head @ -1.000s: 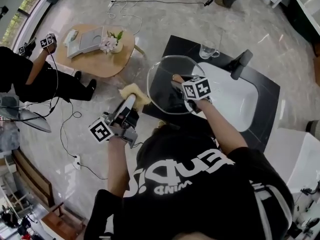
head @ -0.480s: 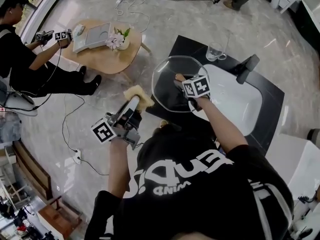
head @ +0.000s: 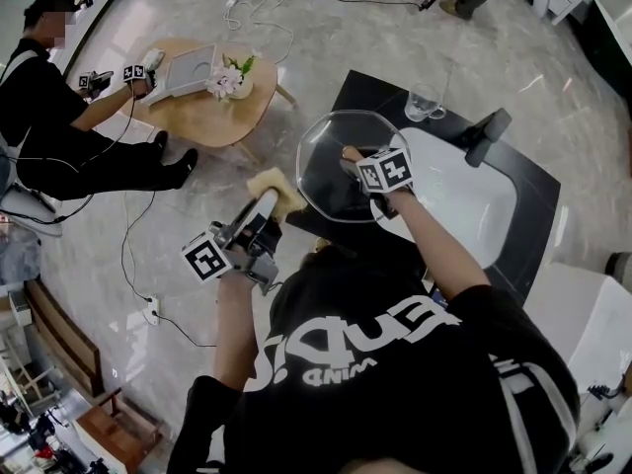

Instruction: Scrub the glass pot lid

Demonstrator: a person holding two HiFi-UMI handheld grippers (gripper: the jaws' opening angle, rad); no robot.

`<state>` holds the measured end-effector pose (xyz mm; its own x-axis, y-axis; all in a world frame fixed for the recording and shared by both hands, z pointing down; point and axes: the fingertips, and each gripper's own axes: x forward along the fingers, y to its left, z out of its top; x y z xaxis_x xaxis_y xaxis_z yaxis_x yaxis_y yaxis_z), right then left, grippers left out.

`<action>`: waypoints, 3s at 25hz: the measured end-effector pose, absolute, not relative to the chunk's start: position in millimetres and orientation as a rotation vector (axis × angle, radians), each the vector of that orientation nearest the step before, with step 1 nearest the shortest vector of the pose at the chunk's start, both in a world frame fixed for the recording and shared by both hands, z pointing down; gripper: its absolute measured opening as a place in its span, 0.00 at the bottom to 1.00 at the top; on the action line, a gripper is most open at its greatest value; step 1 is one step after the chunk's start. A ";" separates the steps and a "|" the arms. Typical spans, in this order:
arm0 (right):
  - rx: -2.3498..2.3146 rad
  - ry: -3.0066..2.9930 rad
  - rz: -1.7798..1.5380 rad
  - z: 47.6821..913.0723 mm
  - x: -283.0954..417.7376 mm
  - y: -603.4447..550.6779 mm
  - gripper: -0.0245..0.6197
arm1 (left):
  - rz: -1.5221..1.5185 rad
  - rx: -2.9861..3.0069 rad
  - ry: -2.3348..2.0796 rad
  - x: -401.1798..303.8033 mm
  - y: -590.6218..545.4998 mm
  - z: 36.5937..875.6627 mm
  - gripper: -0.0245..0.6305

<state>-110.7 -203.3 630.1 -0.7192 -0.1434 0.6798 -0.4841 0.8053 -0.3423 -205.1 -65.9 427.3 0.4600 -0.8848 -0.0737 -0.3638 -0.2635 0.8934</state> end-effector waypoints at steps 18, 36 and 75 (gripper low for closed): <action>0.598 -2.595 0.595 520.6 -104.4 -204.9 0.33 | -0.651 1.878 -1.016 -187.1 -81.6 434.3 0.12; 0.961 -2.692 0.520 448.4 7.2 -159.4 0.22 | -0.258 2.170 -1.010 -102.8 -124.7 439.4 0.12; 1.222 -2.669 0.246 455.1 43.4 -162.0 0.06 | 0.085 2.278 -1.828 -152.2 -116.1 448.6 0.12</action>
<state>43.4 -162.0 455.1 -0.6402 -0.7282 0.2447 -0.7607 0.6454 -0.0695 -152.2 -116.1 448.6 0.2247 -0.9575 0.1810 -0.9701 -0.2023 0.1340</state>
